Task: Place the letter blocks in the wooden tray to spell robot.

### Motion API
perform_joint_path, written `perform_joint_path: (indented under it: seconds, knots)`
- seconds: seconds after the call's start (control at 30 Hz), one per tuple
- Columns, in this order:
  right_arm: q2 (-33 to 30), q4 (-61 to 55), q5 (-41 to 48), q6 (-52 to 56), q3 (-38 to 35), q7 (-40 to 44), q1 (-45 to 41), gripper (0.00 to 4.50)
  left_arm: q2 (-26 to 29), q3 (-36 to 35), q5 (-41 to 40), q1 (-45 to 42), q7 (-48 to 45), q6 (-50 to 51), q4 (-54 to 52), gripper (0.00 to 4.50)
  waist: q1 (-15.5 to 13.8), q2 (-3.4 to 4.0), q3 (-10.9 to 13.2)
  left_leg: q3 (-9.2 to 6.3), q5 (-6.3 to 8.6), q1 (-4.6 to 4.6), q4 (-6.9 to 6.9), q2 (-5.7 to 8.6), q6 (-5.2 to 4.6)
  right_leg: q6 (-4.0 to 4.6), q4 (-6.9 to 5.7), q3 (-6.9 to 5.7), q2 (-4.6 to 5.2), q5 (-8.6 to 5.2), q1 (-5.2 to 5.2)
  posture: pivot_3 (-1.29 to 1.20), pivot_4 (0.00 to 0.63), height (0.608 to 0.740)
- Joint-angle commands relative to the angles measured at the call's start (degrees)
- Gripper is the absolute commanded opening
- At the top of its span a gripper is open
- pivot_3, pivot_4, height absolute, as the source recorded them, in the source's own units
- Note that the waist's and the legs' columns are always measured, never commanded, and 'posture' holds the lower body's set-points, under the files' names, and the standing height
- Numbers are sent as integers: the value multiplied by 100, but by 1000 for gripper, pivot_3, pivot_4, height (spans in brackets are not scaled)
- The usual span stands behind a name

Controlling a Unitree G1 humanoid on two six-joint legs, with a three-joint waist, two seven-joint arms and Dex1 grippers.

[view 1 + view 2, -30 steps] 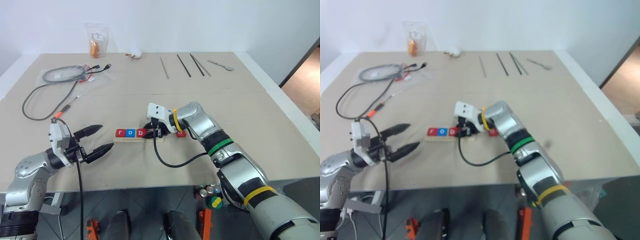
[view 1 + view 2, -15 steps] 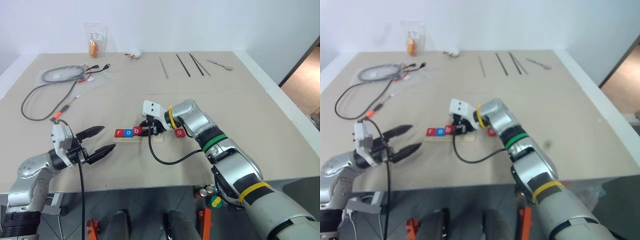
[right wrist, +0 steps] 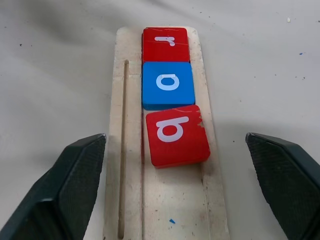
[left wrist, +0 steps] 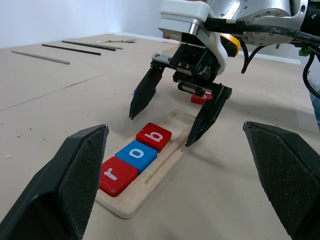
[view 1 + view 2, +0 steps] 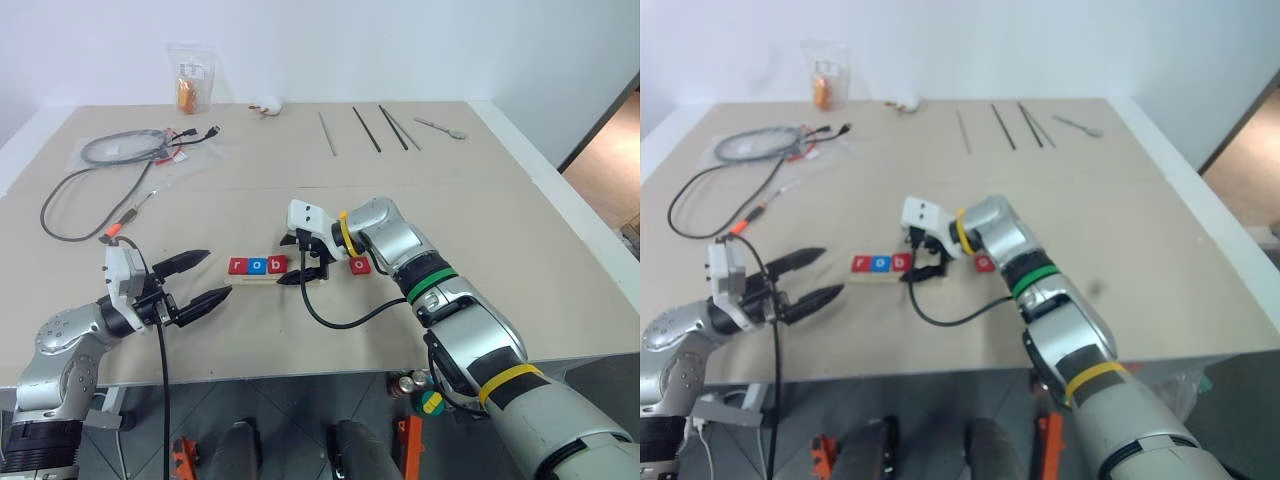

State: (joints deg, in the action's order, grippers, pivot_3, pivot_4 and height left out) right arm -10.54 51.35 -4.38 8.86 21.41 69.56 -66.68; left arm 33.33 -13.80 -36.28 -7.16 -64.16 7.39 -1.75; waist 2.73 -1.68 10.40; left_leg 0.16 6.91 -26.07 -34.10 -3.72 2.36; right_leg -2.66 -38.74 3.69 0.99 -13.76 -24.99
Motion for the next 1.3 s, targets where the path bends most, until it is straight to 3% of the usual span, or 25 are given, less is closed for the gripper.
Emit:
perform_joint_path:
  seconds: [0.03,0.2,0.37,0.47,0.67,0.7,0.8,1.3]
  knots:
    - [-110,188,180,-9,-418,-35,-517,4431,11,-30,4,-56,-26,-64,-94,4500,0,1,1,0,0,0,0,0,0,1,0,1,0,0,-1,0,150,740]
    - [-416,476,262,-78,-728,61,-869,4431,-48,156,67,-114,-100,-57,-118,4500,-4,0,1,0,0,-2,0,0,0,1,1,0,1,0,-1,0,150,740]
    - [-1006,202,313,-9,-951,149,-563,4431,-124,354,108,-262,-133,-45,-156,4500,-17,-1,0,-1,0,-10,0,2,1,0,1,1,1,-4,-1,0,150,740]
    - [-1157,-180,393,42,-1003,223,-216,3601,-126,364,93,-272,-153,-21,-166,4500,-5,0,0,-1,0,-10,0,3,1,-2,2,4,1,-4,-1,0,150,740]
    - [-911,-777,509,355,-971,39,175,1473,-24,304,95,-319,-225,3,-53,4500,54,2,2,-7,0,-8,4,-5,0,-29,-26,19,-27,7,-19,0,150,740]
    - [-851,-841,522,390,-942,46,204,1473,-7,276,85,-328,-219,13,-51,4500,54,2,1,-9,0,-7,4,-7,0,-28,-27,19,-31,7,-18,0,150,740]
    - [-666,-950,460,454,-814,-20,273,441,26,211,67,-337,-187,29,-46,4500,50,2,1,-14,0,-4,3,-15,0,-15,-27,22,-44,6,-16,0,150,740]
    - [83,210,-179,-552,-473,-913,0,441,24,107,40,-61,-55,81,-342,4500,24,2,1,-12,-5,-7,-1,-15,8,1,-26,27,-44,0,-15,0,150,740]
